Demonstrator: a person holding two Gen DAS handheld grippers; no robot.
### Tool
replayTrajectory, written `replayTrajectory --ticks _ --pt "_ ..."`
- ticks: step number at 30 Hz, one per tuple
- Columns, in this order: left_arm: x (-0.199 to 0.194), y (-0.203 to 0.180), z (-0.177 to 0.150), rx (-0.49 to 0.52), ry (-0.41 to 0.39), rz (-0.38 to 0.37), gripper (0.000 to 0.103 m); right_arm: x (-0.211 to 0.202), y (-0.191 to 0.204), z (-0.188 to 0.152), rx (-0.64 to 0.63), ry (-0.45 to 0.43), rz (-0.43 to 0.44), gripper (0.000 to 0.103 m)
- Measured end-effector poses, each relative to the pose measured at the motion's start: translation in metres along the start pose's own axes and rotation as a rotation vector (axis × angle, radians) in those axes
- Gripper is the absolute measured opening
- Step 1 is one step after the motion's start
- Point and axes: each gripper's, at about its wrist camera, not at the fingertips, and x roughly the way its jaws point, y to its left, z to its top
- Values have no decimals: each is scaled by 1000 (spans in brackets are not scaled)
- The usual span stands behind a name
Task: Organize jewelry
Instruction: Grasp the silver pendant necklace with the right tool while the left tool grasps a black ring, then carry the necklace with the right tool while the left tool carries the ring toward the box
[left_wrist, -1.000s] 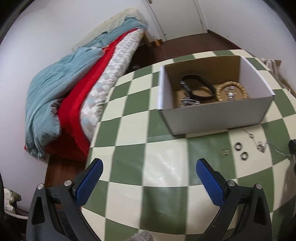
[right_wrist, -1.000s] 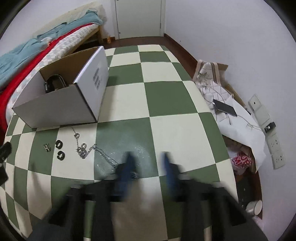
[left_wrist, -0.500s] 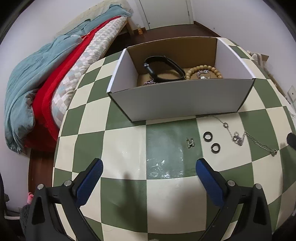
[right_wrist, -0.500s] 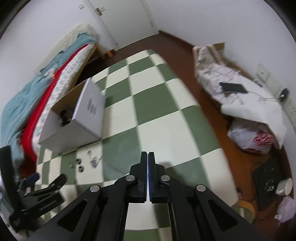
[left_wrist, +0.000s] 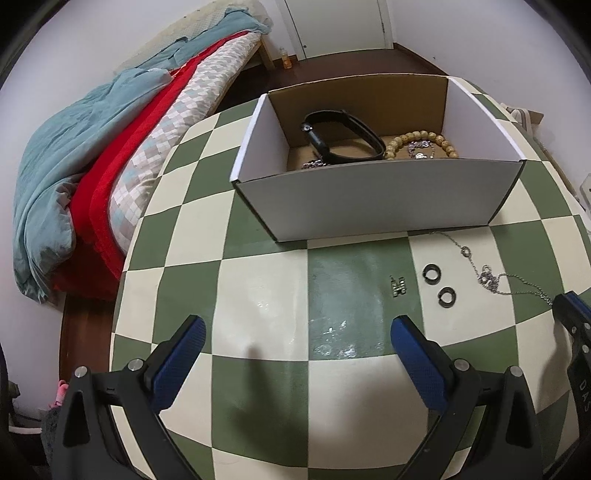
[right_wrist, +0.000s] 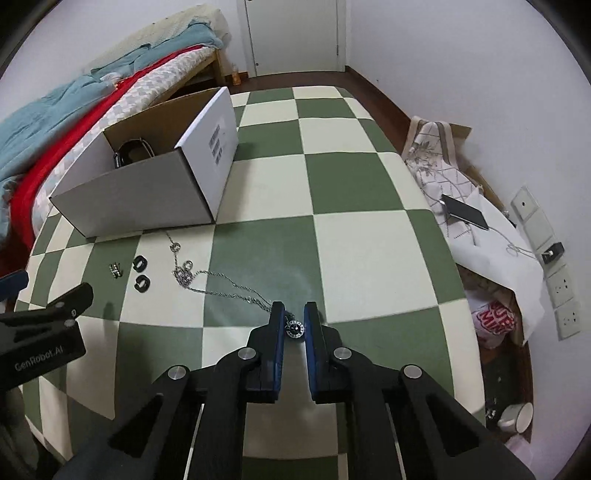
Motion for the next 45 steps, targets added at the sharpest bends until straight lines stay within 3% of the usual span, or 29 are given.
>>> replayTrajectory --ticks 6,8,10,18,19,20,21,23,24,33,45 --pt "-3 -18 3 13 2 -112 101 1 -36 7 127 -6 14 10" --pt "-2 -25 4 18 8 -134 87 1 -48 8 168 -5 22 10" --pt "0 -34 6 23 18 -158 85 1 -54 9 189 -4 30 10" --pt "5 -57 9 59 -5 -166 85 0 -58 9 205 -1 38 10" --pt "4 -57 10 62 -9 -175 78 0 -58 9 206 0 39 10" --pt "3 -58 10 63 -14 -194 62 0 -58 9 206 0 38 10" --pt "2 -58 11 65 -19 -223 51 0 -58 9 206 0 38 10" --pt "1 -62 13 80 -23 -242 15 0 -59 9 209 1 40 10" --pt "0 -65 13 95 -19 -249 10 0 -59 9 208 0 40 10" --pt "-13 -55 12 113 -18 -283 10 -18 -59 15 234 -35 84 10" --pt "-79 11 43 56 -129 -326 10 -81 -36 53 187 -107 165 10"
